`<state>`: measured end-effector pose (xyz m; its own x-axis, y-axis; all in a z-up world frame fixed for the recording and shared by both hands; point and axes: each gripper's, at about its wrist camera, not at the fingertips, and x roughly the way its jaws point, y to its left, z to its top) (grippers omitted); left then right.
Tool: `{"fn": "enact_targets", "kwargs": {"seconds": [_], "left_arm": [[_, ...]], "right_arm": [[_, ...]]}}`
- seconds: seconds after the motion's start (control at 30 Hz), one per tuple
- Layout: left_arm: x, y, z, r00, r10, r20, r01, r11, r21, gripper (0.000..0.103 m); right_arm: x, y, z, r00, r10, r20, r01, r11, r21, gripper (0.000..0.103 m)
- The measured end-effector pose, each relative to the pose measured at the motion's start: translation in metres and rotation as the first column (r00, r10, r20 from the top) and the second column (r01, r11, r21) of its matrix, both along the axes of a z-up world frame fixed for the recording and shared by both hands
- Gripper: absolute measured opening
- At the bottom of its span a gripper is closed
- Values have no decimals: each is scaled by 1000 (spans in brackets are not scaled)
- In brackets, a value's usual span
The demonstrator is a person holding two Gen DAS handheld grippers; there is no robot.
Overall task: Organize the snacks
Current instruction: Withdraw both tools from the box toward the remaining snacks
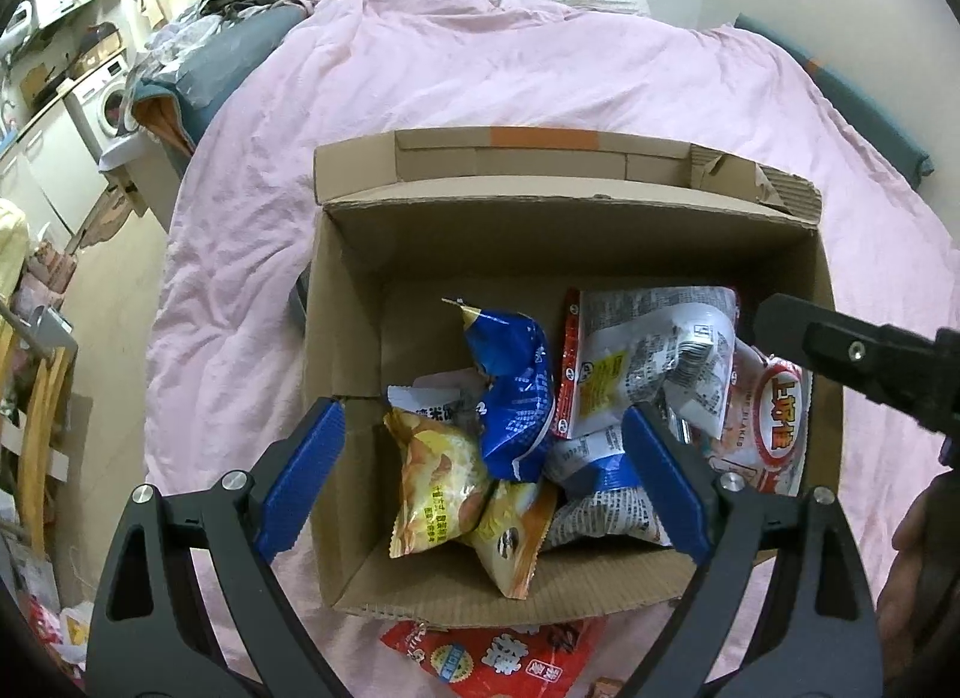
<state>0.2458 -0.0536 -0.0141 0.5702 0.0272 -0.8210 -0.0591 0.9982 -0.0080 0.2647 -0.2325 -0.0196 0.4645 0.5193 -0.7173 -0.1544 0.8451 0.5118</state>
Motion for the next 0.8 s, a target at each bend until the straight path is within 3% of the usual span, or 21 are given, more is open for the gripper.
{"fn": "enact_targets", "kwargs": {"seconds": [0.13, 0.27, 0.8], "left_arm": [[-5, 10, 3, 999, 31, 12, -31, 999, -30, 92], [-14, 19, 11, 998, 39, 48, -37, 998, -43, 103], [-65, 58, 19, 1000, 2, 18, 0, 995, -95, 103]], "right_arm": [[-5, -1, 3, 1000, -5, 11, 5, 1000, -12, 86], [-12, 0, 3, 1000, -7, 17, 7, 999, -40, 86], [-59, 10, 3, 1000, 4, -1, -4, 997, -81, 86]]}}
